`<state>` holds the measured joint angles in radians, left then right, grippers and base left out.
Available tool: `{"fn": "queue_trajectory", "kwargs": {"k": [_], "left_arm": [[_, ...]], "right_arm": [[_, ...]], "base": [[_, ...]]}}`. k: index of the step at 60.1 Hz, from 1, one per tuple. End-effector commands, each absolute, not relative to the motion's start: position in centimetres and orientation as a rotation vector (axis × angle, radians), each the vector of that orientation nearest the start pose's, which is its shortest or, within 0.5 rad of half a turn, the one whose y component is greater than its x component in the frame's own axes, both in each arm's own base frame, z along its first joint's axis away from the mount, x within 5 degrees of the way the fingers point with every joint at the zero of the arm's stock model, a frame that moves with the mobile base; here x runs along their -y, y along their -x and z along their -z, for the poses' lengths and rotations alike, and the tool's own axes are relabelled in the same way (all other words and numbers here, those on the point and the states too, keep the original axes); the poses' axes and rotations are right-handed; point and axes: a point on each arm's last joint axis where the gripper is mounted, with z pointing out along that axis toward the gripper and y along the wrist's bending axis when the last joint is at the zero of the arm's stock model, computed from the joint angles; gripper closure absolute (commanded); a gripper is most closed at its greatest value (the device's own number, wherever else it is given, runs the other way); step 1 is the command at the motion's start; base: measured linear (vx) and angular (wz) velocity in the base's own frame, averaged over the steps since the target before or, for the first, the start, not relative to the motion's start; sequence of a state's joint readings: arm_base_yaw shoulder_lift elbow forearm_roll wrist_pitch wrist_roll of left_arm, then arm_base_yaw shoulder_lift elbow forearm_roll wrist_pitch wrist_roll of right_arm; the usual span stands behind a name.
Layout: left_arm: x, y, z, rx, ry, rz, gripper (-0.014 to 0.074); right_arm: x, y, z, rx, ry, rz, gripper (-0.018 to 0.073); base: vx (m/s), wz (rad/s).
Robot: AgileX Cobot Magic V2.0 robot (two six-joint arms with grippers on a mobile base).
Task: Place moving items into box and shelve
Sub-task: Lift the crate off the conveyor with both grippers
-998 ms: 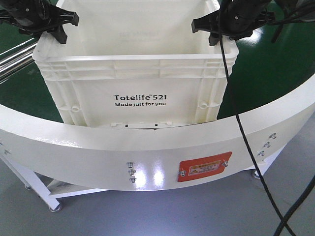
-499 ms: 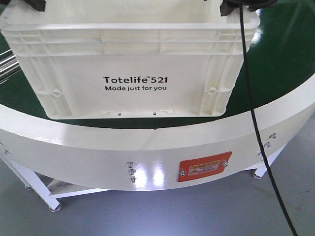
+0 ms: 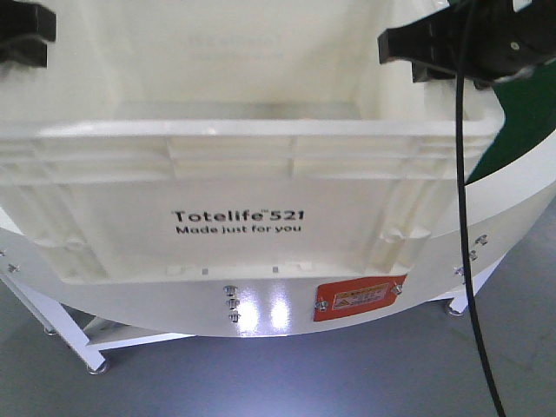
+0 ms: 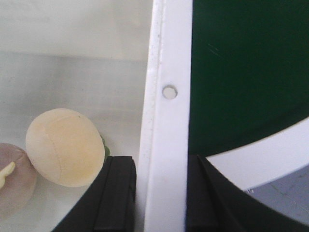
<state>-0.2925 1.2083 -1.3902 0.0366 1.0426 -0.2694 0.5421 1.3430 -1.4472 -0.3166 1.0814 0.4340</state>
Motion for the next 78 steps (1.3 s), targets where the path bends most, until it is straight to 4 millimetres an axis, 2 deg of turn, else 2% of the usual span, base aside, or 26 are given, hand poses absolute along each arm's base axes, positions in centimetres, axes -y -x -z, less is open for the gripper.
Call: {"fn": "queue_trajectory", "kwargs": {"k": [1, 7, 15, 78], "left_arm": [[6.7, -20.1, -44.3, -2.093, -0.064, 0.332, 0.0493], [6.4, -18.9, -42.8, -2.094, -0.069, 0.339, 0.0492], [6.2, -18.2, -41.8, -2.102, -0.065, 0.340, 0.0492], [6.2, -18.0, -41.4, -2.144, -0.062, 0.338, 0.0492]], "right_arm": [[-11.4, -22.8, -43.7, -2.140, 0.205, -0.066, 0.0489], [-11.5, -21.5, -42.9, -2.133, 0.199, -0.052, 0.0489], [-11.5, -21.2, -42.4, -2.128, 0.155, -0.044, 0.0489], [-11.4, -21.2, -42.4, -2.128, 0.153, -0.040, 0.0489]], "base": [[0.00, 0.00], [0.00, 0.00], [0.00, 0.00], [0.00, 0.00]]}}
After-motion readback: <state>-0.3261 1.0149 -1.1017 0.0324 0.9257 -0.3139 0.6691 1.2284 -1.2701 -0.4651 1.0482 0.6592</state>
